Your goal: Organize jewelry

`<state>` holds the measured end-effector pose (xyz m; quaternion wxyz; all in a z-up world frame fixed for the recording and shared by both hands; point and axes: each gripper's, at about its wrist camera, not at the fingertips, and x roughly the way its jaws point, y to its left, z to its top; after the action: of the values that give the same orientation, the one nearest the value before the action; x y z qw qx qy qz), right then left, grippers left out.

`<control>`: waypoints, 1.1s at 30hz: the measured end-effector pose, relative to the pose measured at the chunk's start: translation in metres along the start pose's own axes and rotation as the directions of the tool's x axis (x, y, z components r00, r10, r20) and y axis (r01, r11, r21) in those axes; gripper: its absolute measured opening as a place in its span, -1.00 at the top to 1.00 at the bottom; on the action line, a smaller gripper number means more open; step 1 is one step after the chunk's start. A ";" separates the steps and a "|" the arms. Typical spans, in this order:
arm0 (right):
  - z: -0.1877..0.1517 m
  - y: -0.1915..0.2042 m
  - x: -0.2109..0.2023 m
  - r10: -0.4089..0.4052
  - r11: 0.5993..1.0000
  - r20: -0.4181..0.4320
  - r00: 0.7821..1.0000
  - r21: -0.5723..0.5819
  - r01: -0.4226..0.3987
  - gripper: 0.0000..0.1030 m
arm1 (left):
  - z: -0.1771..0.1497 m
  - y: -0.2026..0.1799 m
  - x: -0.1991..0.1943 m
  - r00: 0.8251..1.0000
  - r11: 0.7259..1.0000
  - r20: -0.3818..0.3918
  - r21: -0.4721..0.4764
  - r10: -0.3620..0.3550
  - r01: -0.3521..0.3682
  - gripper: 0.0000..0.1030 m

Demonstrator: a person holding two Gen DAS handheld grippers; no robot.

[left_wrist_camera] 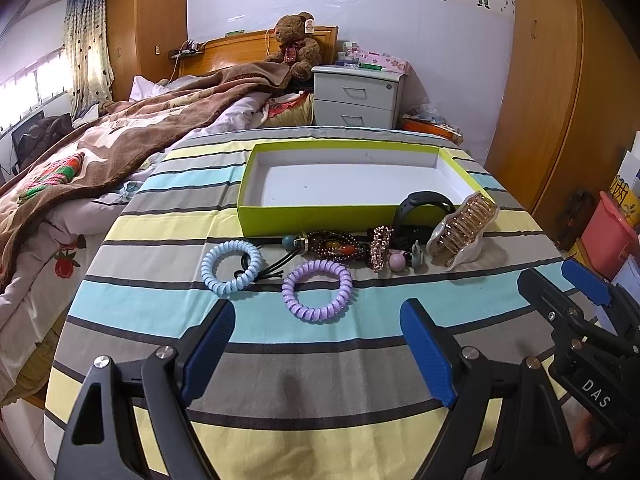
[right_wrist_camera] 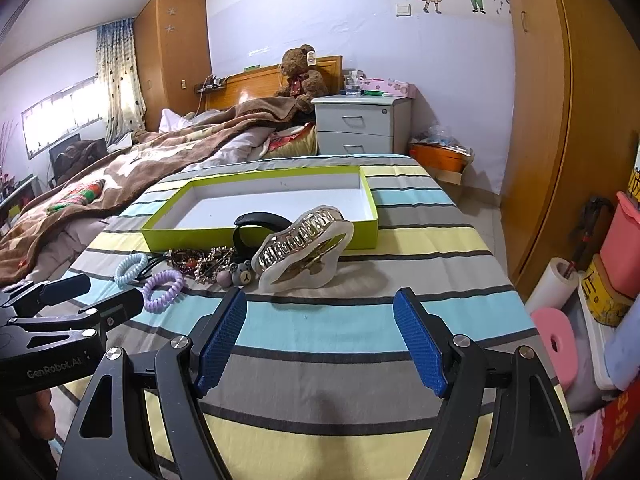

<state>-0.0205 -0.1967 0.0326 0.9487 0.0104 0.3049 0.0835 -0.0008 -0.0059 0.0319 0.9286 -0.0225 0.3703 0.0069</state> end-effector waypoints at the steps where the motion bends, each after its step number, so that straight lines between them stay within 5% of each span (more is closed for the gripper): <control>1: 0.000 0.000 0.000 -0.002 1.000 -0.001 1.000 0.000 0.002 -0.47 | 0.000 0.000 0.000 1.000 1.000 0.002 -0.002 0.000 0.000 -0.67; 33: -0.002 -0.001 0.000 -0.006 1.000 -0.003 1.000 0.011 0.006 -0.47 | -0.004 0.011 -0.009 0.999 0.999 -0.004 -0.012 0.040 -0.040 -0.67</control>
<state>-0.0220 -0.1978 0.0310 0.9484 0.0146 0.3067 0.0789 -0.0105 0.0051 0.0350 0.9275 -0.0208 0.3722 0.0277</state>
